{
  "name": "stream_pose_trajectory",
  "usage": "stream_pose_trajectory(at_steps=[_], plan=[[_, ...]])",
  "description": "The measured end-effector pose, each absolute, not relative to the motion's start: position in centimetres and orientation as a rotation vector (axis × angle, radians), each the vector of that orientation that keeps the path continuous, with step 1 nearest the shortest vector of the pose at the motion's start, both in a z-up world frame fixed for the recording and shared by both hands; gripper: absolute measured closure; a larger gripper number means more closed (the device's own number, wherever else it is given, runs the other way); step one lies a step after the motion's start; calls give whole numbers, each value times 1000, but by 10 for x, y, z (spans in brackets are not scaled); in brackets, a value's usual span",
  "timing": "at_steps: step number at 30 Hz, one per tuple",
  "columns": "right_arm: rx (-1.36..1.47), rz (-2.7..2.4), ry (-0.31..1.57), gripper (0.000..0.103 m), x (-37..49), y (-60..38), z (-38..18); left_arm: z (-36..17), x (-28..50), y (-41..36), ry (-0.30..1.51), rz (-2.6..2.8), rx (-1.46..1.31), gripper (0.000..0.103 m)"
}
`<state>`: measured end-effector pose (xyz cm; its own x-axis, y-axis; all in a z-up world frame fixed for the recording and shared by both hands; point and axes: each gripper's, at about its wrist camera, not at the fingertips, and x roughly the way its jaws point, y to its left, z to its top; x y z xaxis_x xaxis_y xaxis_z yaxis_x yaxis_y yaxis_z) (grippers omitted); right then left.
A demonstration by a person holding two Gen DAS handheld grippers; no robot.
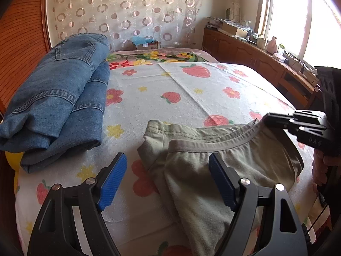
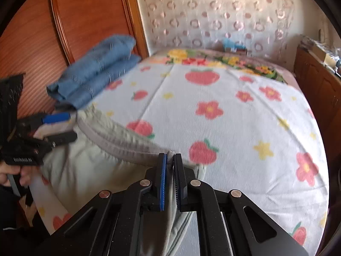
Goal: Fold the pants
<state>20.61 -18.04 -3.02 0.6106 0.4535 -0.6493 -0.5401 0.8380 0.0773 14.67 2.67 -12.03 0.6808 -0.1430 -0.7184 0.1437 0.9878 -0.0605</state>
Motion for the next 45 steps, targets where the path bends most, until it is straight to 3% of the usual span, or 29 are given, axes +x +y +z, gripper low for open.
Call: stream_pose_trajectory(at_steps=[7, 12, 15, 17, 18, 45], plan=[[-151, 545, 752, 96, 213, -176, -43, -130, 153, 29, 838, -135, 3, 23], [-176, 523, 746, 89, 207, -176, -39, -139, 157, 30, 885, -133, -13, 22], [-188, 508, 747, 76, 201, -178, -38, -141, 157, 28, 894, -130, -4, 22], [-189, 492, 749, 61, 196, -180, -38, -141, 156, 28, 894, -131, -7, 21], [-188, 484, 750, 59, 195, -183, -38, -141, 156, 29, 894, -132, -8, 21], [-112, 513, 777, 55, 192, -189, -48, -141, 154, 29, 890, -137, -13, 21]])
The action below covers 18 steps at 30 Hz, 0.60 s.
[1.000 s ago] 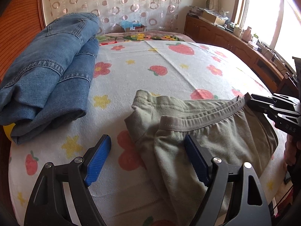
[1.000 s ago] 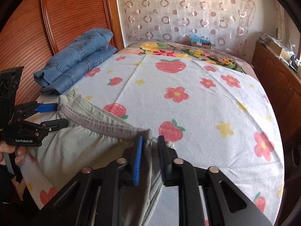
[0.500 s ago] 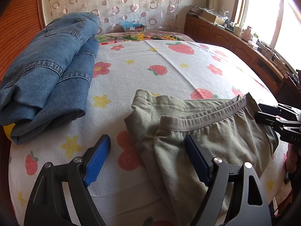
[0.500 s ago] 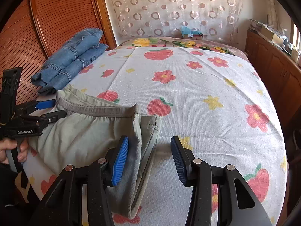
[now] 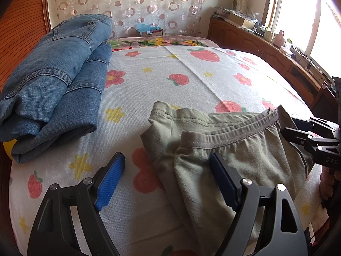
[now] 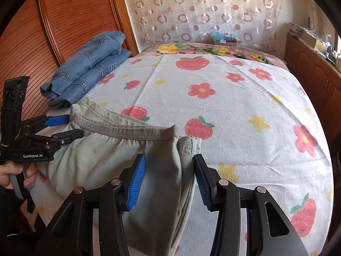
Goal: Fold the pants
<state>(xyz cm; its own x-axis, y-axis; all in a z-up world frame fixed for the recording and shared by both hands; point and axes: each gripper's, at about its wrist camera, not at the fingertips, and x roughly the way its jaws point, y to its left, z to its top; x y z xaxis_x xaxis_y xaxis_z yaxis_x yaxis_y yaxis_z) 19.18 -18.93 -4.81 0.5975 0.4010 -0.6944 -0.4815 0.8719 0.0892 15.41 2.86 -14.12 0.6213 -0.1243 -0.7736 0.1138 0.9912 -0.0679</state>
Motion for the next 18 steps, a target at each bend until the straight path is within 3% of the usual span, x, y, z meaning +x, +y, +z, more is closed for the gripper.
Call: stream_pose_trajectory(at_steps=[6, 13, 15, 18], plan=[[-140, 493, 768, 55, 189, -183, -49, -138, 156, 36, 880, -191, -87, 44], [-132, 497, 768, 55, 189, -184, -49, -137, 160, 36, 885, -231, -138, 60], [-131, 497, 768, 55, 189, -184, -49, -136, 158, 34, 875, -239, -136, 73], [-125, 499, 768, 55, 190, -185, -48, -130, 154, 28, 847, -231, -98, 79]])
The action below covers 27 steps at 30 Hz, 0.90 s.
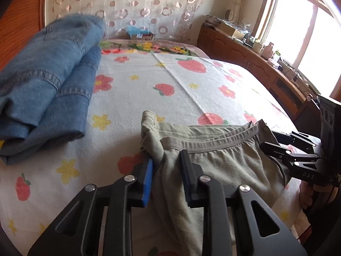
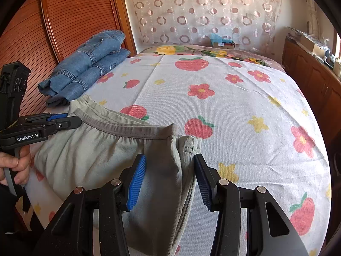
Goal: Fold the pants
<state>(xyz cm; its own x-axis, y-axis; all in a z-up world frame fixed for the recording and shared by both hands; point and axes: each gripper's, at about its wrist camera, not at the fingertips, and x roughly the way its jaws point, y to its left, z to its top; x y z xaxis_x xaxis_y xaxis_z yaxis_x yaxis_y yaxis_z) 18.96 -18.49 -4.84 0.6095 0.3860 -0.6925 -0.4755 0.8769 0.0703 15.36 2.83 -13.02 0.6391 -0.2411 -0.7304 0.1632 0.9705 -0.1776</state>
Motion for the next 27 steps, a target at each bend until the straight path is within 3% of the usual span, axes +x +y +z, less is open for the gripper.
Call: stream_pose_trajectory(at_steps=[16, 22, 27], plan=[[-58, 513, 771, 55, 194, -188, -51, -98, 135, 7, 743, -259, -26, 84], [-37, 497, 777, 81, 194, -191, -52, -100, 133, 7, 743, -262, -26, 88], [-51, 491, 775, 92, 193, -187, -52, -99, 132, 7, 742, -261, -27, 91]])
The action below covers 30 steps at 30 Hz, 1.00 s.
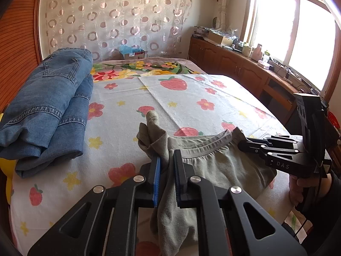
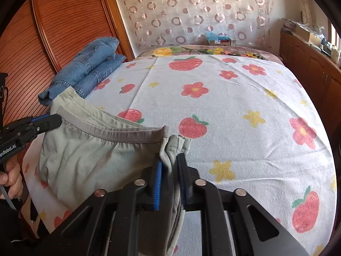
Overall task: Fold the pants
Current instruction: 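Lift the folded grey-green pants with both grippers and carry them toward the jeans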
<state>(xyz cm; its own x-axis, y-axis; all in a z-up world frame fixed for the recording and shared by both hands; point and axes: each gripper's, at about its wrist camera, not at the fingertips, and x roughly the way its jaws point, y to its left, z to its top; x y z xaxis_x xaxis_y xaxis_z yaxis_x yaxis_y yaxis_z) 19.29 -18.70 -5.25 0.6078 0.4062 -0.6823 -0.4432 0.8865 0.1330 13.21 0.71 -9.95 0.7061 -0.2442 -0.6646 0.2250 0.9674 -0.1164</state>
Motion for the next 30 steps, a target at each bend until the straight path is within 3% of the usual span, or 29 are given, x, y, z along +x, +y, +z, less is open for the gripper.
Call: stream_pose_trajectory(at_steps=[30], plan=[[-55, 567, 510, 96, 142, -200, 17, -21, 98, 1, 524, -255, -5, 93]])
